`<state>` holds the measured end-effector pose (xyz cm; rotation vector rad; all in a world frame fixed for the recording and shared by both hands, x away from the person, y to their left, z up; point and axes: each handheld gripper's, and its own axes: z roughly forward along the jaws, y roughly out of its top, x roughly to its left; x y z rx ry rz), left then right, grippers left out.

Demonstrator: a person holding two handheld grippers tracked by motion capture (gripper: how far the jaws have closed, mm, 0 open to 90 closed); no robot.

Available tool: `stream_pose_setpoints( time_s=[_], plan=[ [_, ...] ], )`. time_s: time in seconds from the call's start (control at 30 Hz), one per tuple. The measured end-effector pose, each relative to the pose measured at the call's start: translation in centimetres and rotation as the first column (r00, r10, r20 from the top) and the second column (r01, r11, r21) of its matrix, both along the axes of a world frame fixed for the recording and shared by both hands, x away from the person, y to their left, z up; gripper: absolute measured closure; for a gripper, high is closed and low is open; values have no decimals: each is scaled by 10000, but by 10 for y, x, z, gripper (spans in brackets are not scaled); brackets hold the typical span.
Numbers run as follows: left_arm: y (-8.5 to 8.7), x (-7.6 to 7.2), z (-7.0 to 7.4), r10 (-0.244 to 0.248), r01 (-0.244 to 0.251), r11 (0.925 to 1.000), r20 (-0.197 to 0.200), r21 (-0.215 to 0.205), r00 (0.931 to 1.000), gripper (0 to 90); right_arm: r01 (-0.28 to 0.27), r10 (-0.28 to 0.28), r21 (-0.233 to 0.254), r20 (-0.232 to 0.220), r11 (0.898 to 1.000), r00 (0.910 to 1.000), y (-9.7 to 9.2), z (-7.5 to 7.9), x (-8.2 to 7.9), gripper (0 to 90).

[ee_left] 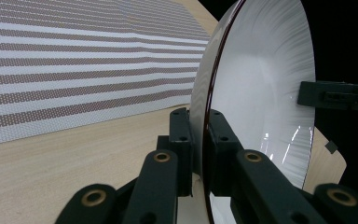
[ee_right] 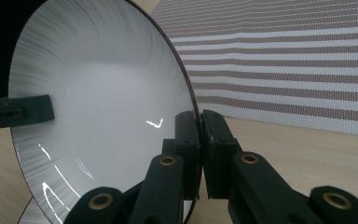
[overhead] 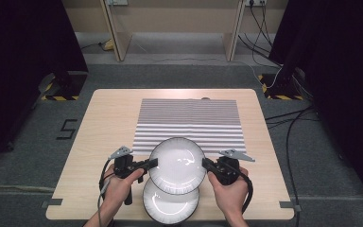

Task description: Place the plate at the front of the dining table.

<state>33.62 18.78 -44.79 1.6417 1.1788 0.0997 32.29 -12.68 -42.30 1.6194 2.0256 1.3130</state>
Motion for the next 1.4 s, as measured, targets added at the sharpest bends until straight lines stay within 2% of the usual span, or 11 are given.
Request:
stream_pose_setpoints(
  time_s=[0.53, 1.4],
  plan=[
    [-6, 6, 0, -22, 22, 10000, 44, -30, 10000, 825, 157, -156, -85, 95, 9998, 9998, -5, 2, 4, 859],
    [-10, 19, 6, 11, -10, 10000, 202, -83, 9998, 826, 347, -343, -153, 282, 9993, 9990, -6, 8, 17, 859]
  ],
)
